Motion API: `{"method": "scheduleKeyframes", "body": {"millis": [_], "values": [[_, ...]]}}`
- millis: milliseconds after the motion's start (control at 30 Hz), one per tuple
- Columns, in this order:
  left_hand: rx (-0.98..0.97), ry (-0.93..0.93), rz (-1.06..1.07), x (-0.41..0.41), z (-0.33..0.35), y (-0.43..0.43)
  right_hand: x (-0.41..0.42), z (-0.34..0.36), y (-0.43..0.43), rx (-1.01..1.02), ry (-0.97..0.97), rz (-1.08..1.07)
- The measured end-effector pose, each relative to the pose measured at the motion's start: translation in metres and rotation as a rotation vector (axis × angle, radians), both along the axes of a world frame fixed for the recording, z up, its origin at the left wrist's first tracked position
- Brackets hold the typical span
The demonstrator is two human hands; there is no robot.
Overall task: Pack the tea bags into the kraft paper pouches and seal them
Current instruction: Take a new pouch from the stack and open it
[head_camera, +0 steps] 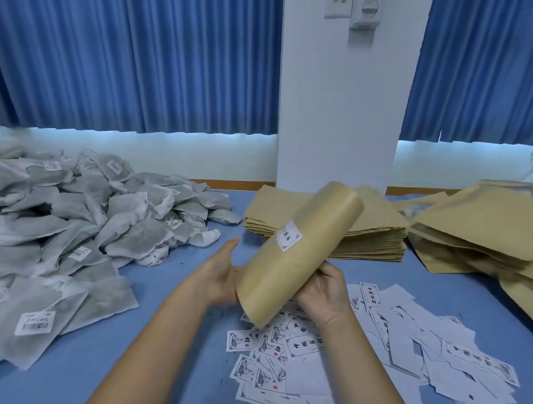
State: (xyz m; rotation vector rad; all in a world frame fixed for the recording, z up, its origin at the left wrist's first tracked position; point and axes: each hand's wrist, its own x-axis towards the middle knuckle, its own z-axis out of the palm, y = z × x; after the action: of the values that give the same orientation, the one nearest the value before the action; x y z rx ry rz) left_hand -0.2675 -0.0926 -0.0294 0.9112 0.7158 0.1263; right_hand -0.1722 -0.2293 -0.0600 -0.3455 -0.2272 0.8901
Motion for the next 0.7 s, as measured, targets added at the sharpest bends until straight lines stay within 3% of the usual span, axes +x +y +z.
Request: {"method": "scheduleKeyframes", "body": {"millis": [33, 100, 167, 233, 300, 400, 433, 467, 500, 567, 600, 700], "values": [[-0.155, -0.116, -0.002, 0.001, 0.0, 0.005, -0.003, 0.003, 0.0, -0.01, -0.012, 0.031], [-0.089, -0.355, 0.162, 0.011, 0.004, 0.015, -0.003, 0.002, 0.0, -0.037, -0.043, 0.046], [0.286, -0.575, 0.47, 0.02, 0.01, 0.023, 0.001, 0.002, 0.0, -0.066, -0.077, -0.043], [0.593, -0.604, 0.537, 0.026, 0.026, 0.035, 0.005, 0.001, -0.001, -0.181, -0.073, -0.242], [0.799, -0.402, 0.478, 0.036, 0.027, 0.055, 0.006, -0.005, -0.004, -0.335, 0.026, -0.407], [1.353, 0.248, 0.289, 0.038, 0.011, 0.044, 0.001, -0.017, -0.001, -0.602, 0.121, -0.474], [1.566, 0.232, 0.27, 0.036, 0.002, 0.032, -0.003, -0.018, 0.002, -0.632, 0.173, -0.48], [1.755, 0.059, 0.194, 0.033, -0.008, 0.02, -0.006, -0.018, 0.005, -0.618, 0.213, -0.476], [1.905, -0.125, 0.018, 0.03, -0.019, 0.007, -0.008, -0.017, 0.007, -0.598, 0.228, -0.467], [2.086, -0.197, -0.37, 0.025, -0.04, -0.015, -0.011, -0.014, 0.011, -0.573, 0.2, -0.44], [2.116, -0.154, -0.431, 0.026, -0.049, -0.02, -0.013, -0.013, 0.012, -0.57, 0.182, -0.417], [1.97, -0.173, -0.305, 0.028, -0.052, -0.018, -0.019, -0.013, 0.014, -0.562, 0.156, -0.345]]}}
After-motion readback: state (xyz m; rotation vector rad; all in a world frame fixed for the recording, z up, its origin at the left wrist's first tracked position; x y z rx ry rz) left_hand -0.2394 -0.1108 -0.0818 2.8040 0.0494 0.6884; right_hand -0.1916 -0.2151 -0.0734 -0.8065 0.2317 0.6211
